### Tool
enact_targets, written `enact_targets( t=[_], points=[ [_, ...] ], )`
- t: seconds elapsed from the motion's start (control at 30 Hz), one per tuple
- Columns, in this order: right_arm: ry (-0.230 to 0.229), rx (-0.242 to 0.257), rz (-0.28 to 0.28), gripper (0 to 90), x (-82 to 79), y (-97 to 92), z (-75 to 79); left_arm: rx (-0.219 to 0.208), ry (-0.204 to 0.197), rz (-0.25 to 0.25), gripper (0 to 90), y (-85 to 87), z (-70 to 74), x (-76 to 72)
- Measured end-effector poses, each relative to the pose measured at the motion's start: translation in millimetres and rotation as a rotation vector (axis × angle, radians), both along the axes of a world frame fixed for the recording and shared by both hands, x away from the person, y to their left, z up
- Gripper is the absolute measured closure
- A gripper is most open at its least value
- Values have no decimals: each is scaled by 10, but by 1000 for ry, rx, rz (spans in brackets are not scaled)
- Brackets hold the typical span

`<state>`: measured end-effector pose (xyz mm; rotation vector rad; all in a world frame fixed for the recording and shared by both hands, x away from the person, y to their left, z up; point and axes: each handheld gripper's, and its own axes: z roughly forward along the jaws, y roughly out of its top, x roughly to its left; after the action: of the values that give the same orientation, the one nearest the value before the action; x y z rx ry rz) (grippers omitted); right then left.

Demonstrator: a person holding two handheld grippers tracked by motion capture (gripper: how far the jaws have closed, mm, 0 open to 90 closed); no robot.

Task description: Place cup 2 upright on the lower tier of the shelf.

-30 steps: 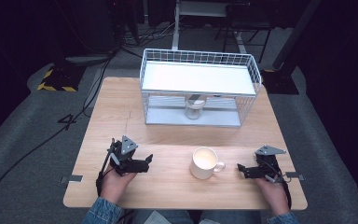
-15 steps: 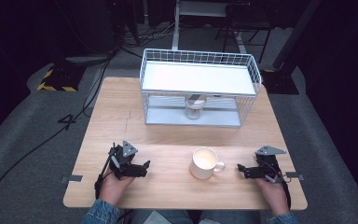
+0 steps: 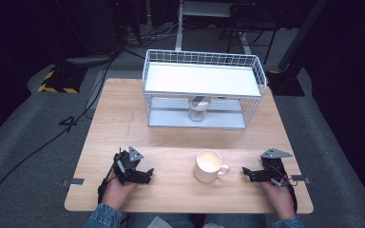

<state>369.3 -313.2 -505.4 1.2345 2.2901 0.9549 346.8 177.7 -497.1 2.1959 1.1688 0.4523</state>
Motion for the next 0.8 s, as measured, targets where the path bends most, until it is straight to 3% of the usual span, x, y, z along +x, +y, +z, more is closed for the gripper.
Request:
enact_targets(
  t=[0.13, 0.23, 0.33, 0.8],
  points=[
    [-1, 5, -3, 34, -4, -13, 6, 10, 13, 2, 17, -6, -35, 26],
    [1, 10, -3, 39, -4, -23, 11, -28, 34, 15, 12, 4, -56, 38],
    [1, 13, 0, 41, -2, -27, 12, -46, 10, 10, 0, 35, -86, 40],
    [-1, 38, 1, 46, -24, -46, 97, -48, 9, 15, 0, 12, -88, 64]
  ],
)
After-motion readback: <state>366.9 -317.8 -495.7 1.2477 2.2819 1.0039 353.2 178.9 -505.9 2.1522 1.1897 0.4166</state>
